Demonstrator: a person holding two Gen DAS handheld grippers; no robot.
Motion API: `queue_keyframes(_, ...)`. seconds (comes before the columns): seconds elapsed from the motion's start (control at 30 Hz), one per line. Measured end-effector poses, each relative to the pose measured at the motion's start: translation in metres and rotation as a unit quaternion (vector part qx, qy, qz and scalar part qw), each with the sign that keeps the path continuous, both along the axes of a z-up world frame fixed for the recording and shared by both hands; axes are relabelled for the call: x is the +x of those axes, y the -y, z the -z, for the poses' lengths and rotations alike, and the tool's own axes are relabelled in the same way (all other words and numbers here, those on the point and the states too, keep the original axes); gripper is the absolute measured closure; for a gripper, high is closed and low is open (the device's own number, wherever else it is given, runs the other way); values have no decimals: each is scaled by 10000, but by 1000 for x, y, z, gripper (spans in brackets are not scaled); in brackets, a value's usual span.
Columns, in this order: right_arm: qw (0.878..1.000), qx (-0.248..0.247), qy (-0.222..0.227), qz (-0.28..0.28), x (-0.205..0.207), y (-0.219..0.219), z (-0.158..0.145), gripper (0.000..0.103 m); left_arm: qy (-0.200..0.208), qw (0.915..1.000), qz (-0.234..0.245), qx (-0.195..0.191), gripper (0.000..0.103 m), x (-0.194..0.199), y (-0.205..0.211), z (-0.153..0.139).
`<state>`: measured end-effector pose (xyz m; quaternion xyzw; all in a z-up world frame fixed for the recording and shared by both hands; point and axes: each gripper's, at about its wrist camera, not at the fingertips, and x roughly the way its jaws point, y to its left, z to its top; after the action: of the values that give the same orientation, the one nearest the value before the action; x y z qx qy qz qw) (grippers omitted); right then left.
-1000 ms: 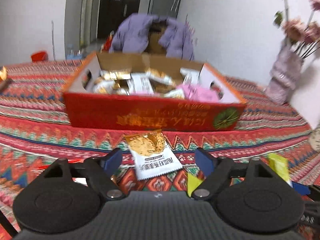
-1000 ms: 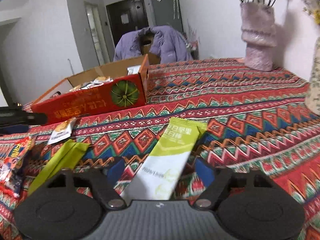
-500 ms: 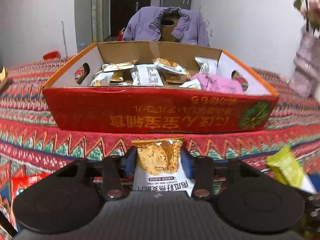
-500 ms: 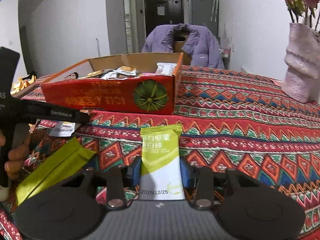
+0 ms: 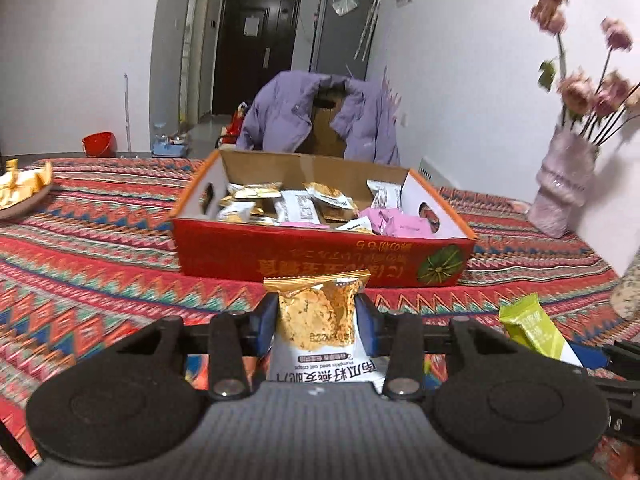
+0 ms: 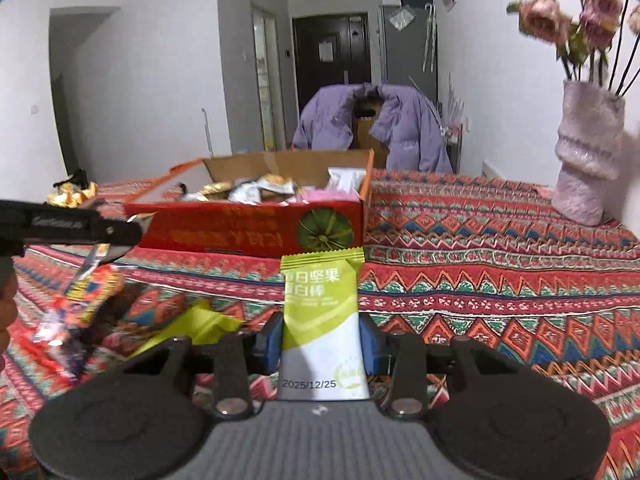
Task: Organize snacks
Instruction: 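Carry both packets into the cardboard box and open both tools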
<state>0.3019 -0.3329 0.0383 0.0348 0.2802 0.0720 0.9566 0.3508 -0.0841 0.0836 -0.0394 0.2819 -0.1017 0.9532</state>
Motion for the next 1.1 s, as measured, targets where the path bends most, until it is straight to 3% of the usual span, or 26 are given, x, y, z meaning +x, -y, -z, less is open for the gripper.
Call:
queue_keyframes(0.3,9993,115,268,-239,-64,-32,-21,65,181,9995,-255,-81,61,-81,-55,-16)
queue_keyframes(0.6,9980,-49,427,-470,-87,-65,-36,65,407,9984,-279,-267,61,-113,-79,-24)
queue_keyframes(0.87,9979,-3,420,-489,-78,-75,-44,65,362,9985,-246,-316,61,-110,-90,-23)
queue_keyframes(1.1,9958,226,640,-618,-28,-68,-75,65,586,9980,159,-146,61,-62,-94,-53)
